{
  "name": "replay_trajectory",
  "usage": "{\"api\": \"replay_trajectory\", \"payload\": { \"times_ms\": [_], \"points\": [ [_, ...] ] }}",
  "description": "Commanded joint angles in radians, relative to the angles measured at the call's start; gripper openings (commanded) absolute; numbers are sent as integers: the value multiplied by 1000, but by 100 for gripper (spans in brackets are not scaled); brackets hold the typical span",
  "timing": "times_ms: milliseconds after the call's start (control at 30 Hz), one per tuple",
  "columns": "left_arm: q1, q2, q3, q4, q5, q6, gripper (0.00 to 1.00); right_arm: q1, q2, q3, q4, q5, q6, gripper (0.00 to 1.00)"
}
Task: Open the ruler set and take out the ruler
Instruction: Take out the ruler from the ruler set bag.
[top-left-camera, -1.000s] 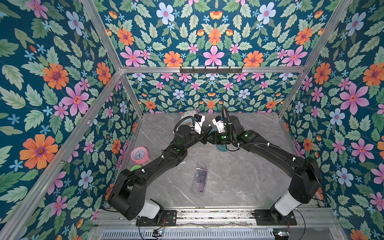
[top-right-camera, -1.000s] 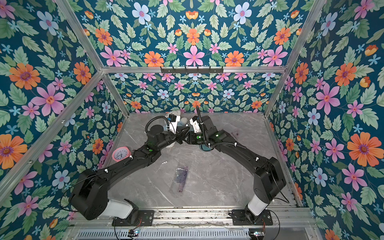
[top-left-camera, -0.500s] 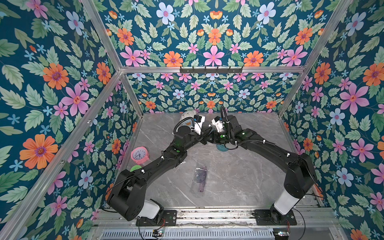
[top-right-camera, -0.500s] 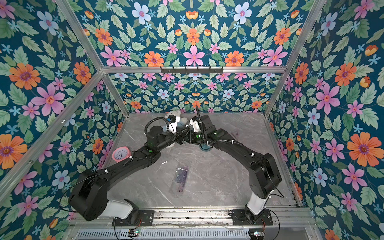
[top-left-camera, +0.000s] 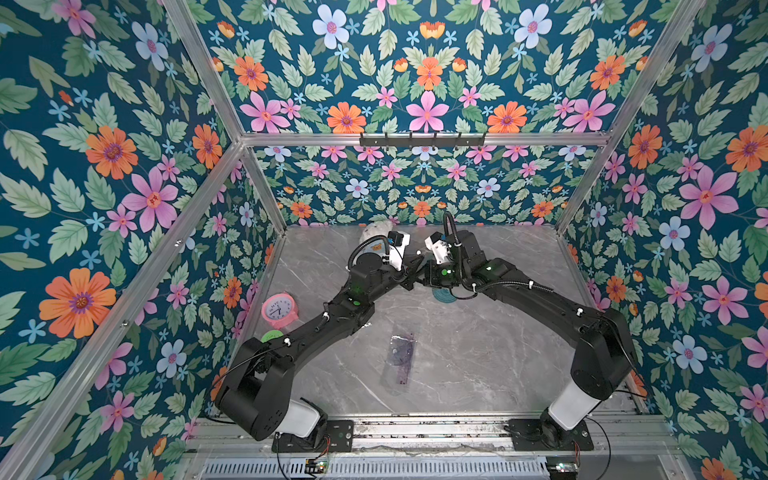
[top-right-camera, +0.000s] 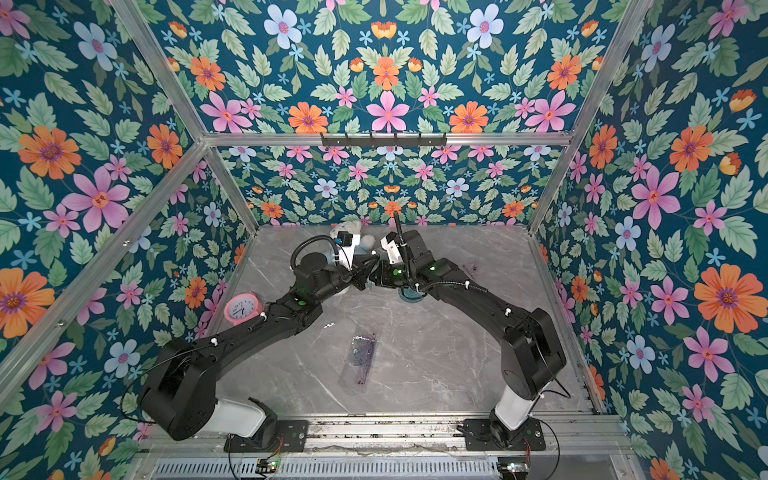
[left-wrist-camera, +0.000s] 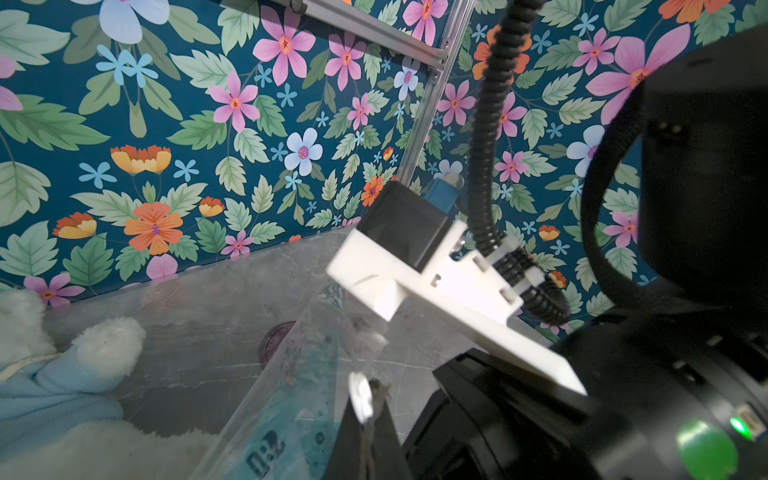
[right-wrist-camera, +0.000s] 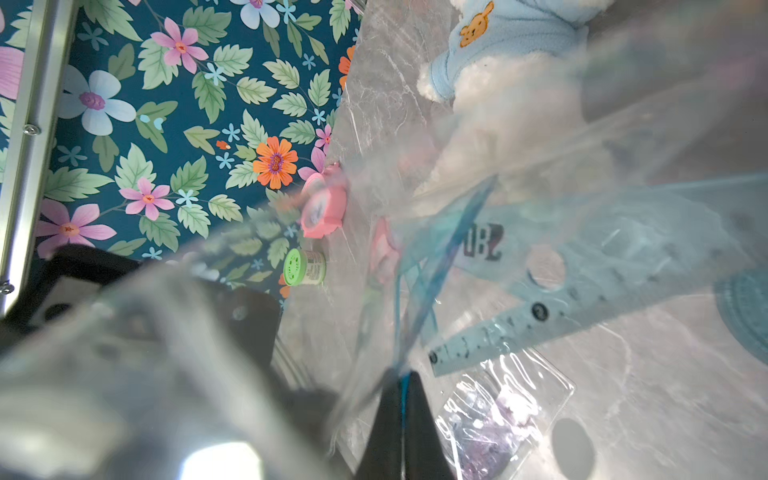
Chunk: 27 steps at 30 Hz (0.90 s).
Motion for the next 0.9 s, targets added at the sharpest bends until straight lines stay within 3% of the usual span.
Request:
{"api": "replay_trajectory", "payload": {
  "times_ms": [0, 867],
  "points": [
    [-1, 1, -2, 50, -7, 13, 0, -1, -13, -5, 32, -8, 7, 1],
    [25, 29, -23, 106, -58, -46, 0, -59, -165, -84, -39, -36, 10, 0]
  ]
}}
